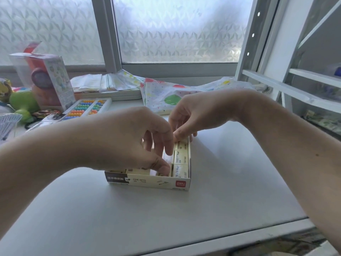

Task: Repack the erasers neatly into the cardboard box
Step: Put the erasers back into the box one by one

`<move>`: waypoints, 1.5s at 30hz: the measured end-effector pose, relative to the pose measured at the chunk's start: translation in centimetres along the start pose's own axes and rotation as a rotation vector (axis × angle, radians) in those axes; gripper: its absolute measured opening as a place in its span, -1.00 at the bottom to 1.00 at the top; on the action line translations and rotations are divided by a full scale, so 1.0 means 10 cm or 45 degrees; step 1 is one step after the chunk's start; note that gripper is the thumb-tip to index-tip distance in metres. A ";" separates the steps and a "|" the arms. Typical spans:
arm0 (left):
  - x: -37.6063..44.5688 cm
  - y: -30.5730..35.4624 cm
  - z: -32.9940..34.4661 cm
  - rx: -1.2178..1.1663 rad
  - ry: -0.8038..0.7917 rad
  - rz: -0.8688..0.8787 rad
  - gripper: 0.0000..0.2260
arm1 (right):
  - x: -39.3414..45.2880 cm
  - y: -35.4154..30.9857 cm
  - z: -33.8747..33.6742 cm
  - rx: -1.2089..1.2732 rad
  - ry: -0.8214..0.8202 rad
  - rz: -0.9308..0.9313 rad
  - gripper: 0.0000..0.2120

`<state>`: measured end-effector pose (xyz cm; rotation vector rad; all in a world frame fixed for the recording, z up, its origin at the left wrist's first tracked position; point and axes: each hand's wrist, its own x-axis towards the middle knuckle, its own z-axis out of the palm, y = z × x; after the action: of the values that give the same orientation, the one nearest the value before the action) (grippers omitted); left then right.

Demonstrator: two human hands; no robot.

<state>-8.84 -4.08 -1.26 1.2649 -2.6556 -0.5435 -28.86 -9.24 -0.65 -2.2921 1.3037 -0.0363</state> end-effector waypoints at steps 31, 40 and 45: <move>0.09 -0.46 -0.16 0.099 0.171 0.022 -0.73 | -0.08 -0.33 0.09 -0.302 0.227 -0.049 -0.71; 0.03 -0.38 -0.24 0.081 0.364 0.092 -0.91 | -0.05 -0.39 0.16 -0.301 0.276 -0.023 -0.73; -0.10 -0.31 -0.37 0.164 0.372 0.051 -0.91 | -0.03 -0.40 0.18 -0.333 0.303 -0.037 -0.70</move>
<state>-4.92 -6.10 0.97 1.2145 -2.4955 -0.1673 -25.32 -6.62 -0.48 -2.5919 1.4671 -0.1623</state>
